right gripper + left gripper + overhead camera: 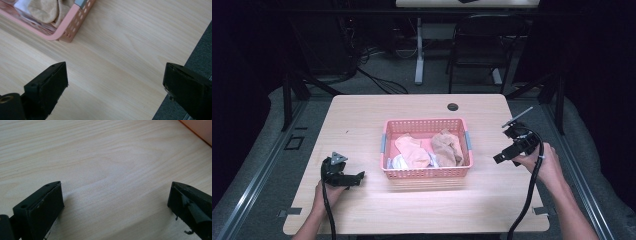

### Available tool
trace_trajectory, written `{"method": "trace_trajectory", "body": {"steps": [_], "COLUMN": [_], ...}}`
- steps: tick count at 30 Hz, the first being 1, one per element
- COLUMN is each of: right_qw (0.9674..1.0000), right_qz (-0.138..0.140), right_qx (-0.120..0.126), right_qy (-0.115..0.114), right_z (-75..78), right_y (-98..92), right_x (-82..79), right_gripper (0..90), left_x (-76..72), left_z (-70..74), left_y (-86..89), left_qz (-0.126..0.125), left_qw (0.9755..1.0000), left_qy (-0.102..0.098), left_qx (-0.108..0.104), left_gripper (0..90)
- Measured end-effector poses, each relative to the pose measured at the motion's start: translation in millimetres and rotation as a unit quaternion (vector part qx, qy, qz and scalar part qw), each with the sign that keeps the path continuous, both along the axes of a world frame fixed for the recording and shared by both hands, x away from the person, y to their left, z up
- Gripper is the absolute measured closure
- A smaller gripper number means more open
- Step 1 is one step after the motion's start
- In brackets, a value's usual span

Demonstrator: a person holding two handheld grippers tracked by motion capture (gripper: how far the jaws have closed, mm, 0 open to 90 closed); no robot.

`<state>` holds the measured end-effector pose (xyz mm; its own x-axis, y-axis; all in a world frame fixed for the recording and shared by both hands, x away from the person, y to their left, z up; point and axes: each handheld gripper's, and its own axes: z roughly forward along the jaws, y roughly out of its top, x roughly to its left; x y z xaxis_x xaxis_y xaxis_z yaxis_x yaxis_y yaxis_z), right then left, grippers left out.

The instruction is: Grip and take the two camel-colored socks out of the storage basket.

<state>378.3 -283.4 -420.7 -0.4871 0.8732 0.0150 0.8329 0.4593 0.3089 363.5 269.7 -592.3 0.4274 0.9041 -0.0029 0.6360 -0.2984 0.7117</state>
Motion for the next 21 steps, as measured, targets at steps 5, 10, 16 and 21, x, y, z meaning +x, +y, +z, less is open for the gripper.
{"method": "trace_trajectory", "body": {"steps": [5, 10, 16, 21], "right_qw": [0.9998, 0.9996, 0.9992, 0.9988], "right_qz": [0.018, 0.025, 0.035, 0.043], "right_qx": [-0.009, -0.012, -0.009, -0.006], "right_qy": [-0.006, -0.01, -0.018, -0.025], "right_z": [13.4, 22.2, 30.7, 33.6], "right_y": [13.7, 24.6, 37.7, 47.7], "right_x": [8.8, 15.3, 22.7, 26.9], "right_gripper": [5.0, 4.7, 4.2, 4.1], "left_x": [0.0, 0.0, 0.0, 0.0], "left_z": [0.0, 0.0, 0.0, 0.0], "left_y": [0.0, 0.0, 0.0, 0.0], "left_qz": [0.0, 0.0, 0.0, 0.0], "left_qw": [1.0, 1.0, 1.0, 1.0], "left_qy": [0.0, 0.0, 0.0, 0.0], "left_qx": [0.0, 0.0, 0.0, 0.0], "left_gripper": [0.0, 0.0, 0.0, 0.0]}}
